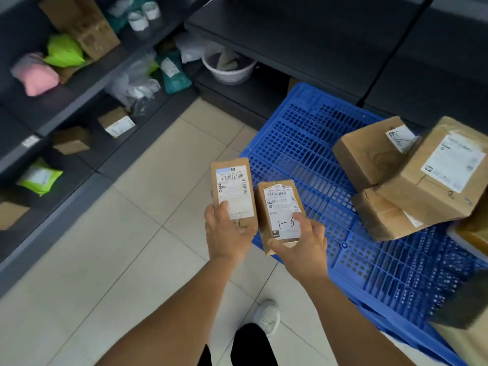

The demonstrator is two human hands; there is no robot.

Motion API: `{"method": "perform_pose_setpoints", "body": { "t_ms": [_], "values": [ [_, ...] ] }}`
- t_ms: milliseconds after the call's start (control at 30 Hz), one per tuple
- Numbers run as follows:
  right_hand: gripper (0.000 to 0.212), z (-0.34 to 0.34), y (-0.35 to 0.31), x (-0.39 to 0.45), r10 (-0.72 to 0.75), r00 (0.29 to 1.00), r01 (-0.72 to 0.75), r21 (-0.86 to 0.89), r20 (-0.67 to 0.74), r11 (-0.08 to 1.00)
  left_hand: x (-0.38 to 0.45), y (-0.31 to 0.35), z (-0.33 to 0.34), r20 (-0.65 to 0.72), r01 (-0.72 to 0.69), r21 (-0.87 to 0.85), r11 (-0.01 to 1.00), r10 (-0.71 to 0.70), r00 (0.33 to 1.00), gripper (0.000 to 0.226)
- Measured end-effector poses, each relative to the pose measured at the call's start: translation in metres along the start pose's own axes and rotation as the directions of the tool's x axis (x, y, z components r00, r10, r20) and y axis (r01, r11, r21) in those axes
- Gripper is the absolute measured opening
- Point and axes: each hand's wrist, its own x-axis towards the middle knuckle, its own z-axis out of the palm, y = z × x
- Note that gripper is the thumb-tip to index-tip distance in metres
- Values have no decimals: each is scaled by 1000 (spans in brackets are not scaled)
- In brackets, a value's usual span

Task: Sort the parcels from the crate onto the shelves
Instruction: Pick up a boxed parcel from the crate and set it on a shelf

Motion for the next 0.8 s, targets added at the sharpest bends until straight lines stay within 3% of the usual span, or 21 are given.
{"method": "perform_pose_setpoints", "body": {
  "t_ms": [133, 367, 567, 800],
  "values": [
    [82, 15, -15, 0, -52, 998, 52, -4, -17, 999, 6, 3, -7, 9, 116, 57, 992, -117, 993, 99],
    [84, 29, -25, 4, -52, 998, 51, -75, -18, 996, 21, 0, -11, 16, 189, 137, 972, -193, 981, 100],
    [82, 34, -52, 1, -104, 993, 100, -89, -50, 991, 24, -11, -45, 37, 187, 97, 978, -191, 981, 100],
    [81, 49, -151, -22, -238, 963, 235, -38, -125, 971, 30, -26, -149, -79, 91, 5, 996, -91, 993, 90]
  ]
}}
